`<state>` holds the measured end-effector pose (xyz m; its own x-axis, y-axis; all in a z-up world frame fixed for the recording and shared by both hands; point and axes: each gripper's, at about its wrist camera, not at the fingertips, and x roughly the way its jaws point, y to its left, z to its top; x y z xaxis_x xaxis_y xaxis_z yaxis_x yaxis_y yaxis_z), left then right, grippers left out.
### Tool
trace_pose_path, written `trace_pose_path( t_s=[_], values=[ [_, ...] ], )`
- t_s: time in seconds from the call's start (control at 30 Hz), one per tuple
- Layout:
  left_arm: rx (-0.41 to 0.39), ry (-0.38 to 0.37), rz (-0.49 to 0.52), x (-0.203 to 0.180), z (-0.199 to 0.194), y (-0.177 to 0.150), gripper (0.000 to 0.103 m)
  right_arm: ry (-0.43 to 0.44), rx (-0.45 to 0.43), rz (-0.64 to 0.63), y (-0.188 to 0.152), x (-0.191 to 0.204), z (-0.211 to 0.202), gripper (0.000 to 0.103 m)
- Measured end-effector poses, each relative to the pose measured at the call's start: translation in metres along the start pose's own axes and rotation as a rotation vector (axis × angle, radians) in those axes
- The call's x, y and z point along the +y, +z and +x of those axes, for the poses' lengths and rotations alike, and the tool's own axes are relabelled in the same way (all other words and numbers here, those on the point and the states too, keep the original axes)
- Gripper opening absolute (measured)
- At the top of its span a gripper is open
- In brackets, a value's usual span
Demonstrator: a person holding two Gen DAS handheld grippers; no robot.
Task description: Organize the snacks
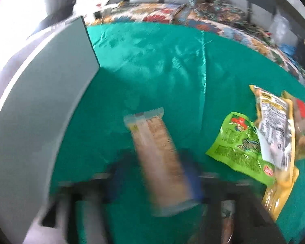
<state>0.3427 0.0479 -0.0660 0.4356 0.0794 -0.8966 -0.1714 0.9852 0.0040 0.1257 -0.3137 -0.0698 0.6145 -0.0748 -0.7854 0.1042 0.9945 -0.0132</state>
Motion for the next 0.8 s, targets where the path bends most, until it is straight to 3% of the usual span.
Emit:
trace_pose_path(
  t_s=[0.2,0.47,0.63,0.67,0.7,0.73,0.8],
  values=[
    [0.000,-0.023,0.083,0.022,-0.019,-0.030,0.028,0.000,0.000,0.000,0.000,0.001,0.000,0.089],
    [-0.020,-0.103,0.190,0.052,-0.075,-0.123,0.028,0.000,0.000,0.001,0.000,0.001,0.000,0.089],
    [-0.013,-0.147,0.258,0.051,-0.091,-0.171,0.030,0.000,0.000,0.001,-0.001,0.001,0.000,0.089],
    [-0.018,-0.140,0.268,0.049,-0.091,-0.178,0.033,0.000,0.000,0.001,0.000,0.001,0.000,0.089],
    [-0.049,-0.133,0.265,0.049,-0.093,-0.183,0.043,0.000,0.000,0.001,-0.001,0.001,0.000,0.089],
    [-0.053,-0.128,0.257,0.050,-0.092,-0.183,0.062,0.000,0.000,0.001,-0.001,0.001,0.000,0.089],
    [-0.059,-0.129,0.208,0.056,-0.089,-0.181,0.083,0.000,0.000,0.001,-0.001,0.001,0.000,0.089]
  ],
)
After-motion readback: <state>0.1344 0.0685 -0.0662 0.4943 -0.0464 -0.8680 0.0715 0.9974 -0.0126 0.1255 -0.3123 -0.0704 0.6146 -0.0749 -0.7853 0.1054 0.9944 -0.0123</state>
